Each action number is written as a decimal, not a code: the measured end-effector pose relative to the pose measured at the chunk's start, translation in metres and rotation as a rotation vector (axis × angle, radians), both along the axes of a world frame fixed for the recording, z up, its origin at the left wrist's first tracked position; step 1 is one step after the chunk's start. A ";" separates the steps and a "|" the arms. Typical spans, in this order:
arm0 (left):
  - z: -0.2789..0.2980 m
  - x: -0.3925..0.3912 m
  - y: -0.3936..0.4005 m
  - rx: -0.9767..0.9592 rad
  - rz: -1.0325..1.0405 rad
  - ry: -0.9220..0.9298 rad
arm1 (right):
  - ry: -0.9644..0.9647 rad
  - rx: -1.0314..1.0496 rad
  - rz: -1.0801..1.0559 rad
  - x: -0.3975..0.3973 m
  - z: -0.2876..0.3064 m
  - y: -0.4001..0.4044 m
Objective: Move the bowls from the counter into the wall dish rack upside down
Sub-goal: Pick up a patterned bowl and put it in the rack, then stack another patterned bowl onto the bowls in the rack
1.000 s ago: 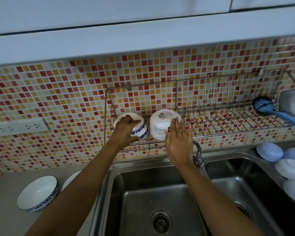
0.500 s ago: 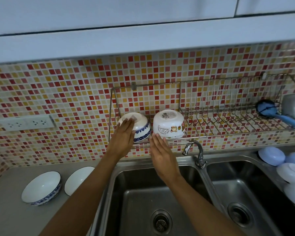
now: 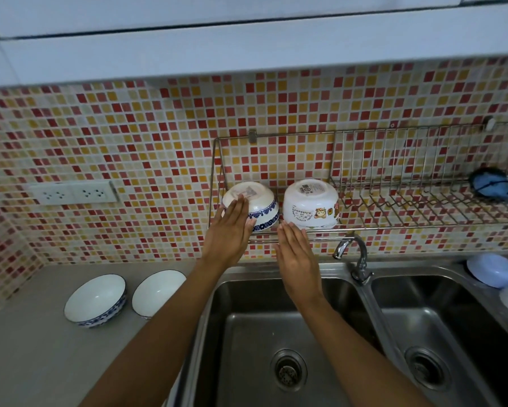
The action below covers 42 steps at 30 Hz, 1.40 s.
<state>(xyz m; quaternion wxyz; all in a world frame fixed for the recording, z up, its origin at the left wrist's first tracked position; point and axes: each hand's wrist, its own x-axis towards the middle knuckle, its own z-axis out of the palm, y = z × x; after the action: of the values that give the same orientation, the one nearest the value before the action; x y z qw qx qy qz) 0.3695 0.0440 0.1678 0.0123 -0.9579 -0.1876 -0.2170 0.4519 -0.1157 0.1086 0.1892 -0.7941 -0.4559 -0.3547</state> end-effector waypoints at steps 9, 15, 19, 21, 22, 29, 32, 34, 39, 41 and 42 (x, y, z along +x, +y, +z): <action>-0.006 -0.022 -0.003 -0.028 -0.026 0.027 | 0.190 0.178 0.005 -0.018 0.003 0.009; -0.059 -0.100 0.016 -0.298 -0.004 -0.162 | 0.439 0.234 0.083 -0.077 -0.040 0.033; -0.113 -0.153 0.056 -0.677 0.340 -0.301 | 0.667 -0.024 0.136 -0.124 -0.081 0.073; -0.132 -0.171 0.080 -0.794 0.498 -0.355 | 0.816 -0.146 0.131 -0.146 -0.093 0.097; -0.137 -0.179 0.089 -0.824 0.540 -0.364 | 0.853 -0.186 0.133 -0.153 -0.096 0.107; -0.170 -0.203 0.142 -1.039 0.497 -0.365 | 1.131 -0.215 0.036 -0.175 -0.107 0.183; -0.181 -0.202 0.155 -1.254 0.505 -0.374 | 1.253 -0.216 0.001 -0.172 -0.115 0.206; -0.188 -0.200 0.163 -1.413 0.538 -0.366 | 1.342 -0.214 -0.045 -0.172 -0.121 0.219; -0.200 -0.195 0.178 -1.514 0.495 -0.328 | 1.465 -0.185 -0.199 -0.172 -0.123 0.237; -0.203 -0.194 0.181 -1.530 0.489 -0.326 | 1.485 -0.147 -0.205 -0.176 -0.119 0.236; -0.202 -0.195 0.180 -1.535 0.491 -0.328 | 1.490 -0.121 -0.195 -0.177 -0.118 0.234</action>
<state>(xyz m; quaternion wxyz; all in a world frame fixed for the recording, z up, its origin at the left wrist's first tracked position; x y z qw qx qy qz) 0.1748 0.2244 -0.0337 -0.6266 -0.5877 -0.4874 -0.1566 0.2745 0.1187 -0.0094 0.3715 -0.8696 -0.1538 0.2866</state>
